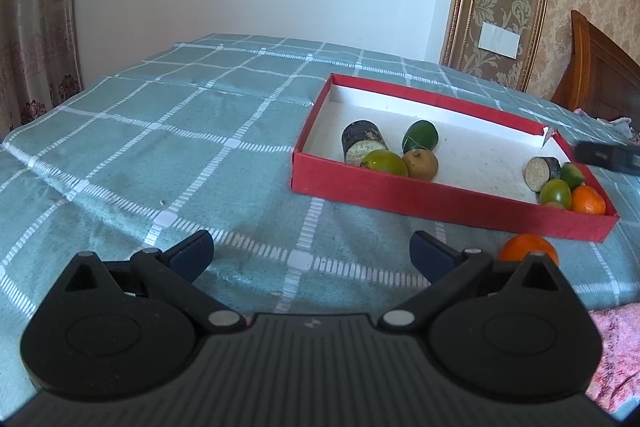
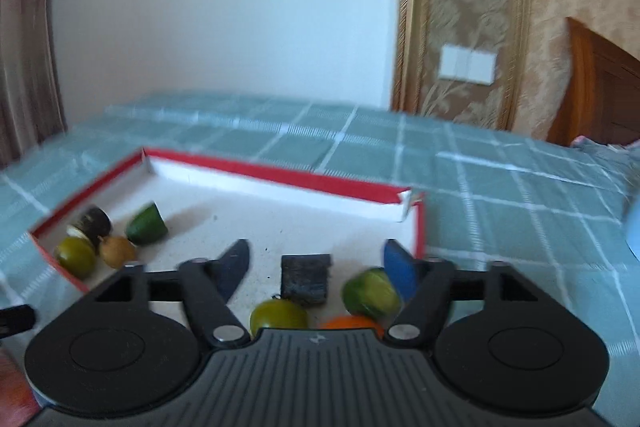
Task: Organize fruits
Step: 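Move the left tool to the orange beside the tray and grasp it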
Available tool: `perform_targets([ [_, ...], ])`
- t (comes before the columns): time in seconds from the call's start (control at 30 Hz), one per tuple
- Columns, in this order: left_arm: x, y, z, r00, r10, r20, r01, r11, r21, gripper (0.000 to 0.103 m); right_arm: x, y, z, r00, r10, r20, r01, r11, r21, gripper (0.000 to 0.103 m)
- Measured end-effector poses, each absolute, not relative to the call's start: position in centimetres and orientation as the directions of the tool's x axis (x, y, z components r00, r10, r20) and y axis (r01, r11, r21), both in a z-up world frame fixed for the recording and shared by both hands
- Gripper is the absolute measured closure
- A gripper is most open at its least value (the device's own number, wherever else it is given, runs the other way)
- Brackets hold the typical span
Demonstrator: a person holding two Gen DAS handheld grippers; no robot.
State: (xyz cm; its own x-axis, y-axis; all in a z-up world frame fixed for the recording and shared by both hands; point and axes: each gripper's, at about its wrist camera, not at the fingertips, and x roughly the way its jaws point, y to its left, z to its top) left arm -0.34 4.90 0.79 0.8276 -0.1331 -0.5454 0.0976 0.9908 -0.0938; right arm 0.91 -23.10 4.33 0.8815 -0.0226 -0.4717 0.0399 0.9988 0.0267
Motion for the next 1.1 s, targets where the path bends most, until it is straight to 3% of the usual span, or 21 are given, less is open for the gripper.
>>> perform_targets([
  [0.33, -3.0, 3.5, 1.6, 0.885, -0.157, -0.439, 0.155, 0.987, -0.041, 0.000, -6.9, -26.7, 1.8, 0.875, -0.058, -0.480, 0.128, 0.985, 0.113, 0.021],
  [0.6, -4.6, -3.0, 2.5, 0.842, -0.263, -0.470, 0.321, 0.946, 0.046, 0.000, -8.3, -29.6, 1.3, 0.894, -0.044, -0.445, 0.189, 0.939, 0.289, 0.019],
  [0.9, -3.8, -6.9, 1.9, 0.832, -0.248, -0.496, 0.333, 0.939, 0.089, 0.000, -9.0, -31.0, 0.7, 0.901, -0.007, -0.433, 0.185, 0.910, 0.370, 0.019],
  [0.97, -3.6, -7.2, 1.7, 0.829, -0.242, -0.504, 0.327, 0.941, 0.086, 0.003, -9.1, -31.1, 0.7, 0.904, -0.003, -0.427, 0.181, 0.908, 0.377, 0.019],
  [1.1, -2.7, -7.5, 1.2, 0.804, -0.239, -0.545, 0.334, 0.939, 0.082, 0.021, -9.0, -31.2, 0.6, 0.904, 0.007, -0.427, 0.176, 0.905, 0.387, 0.019],
])
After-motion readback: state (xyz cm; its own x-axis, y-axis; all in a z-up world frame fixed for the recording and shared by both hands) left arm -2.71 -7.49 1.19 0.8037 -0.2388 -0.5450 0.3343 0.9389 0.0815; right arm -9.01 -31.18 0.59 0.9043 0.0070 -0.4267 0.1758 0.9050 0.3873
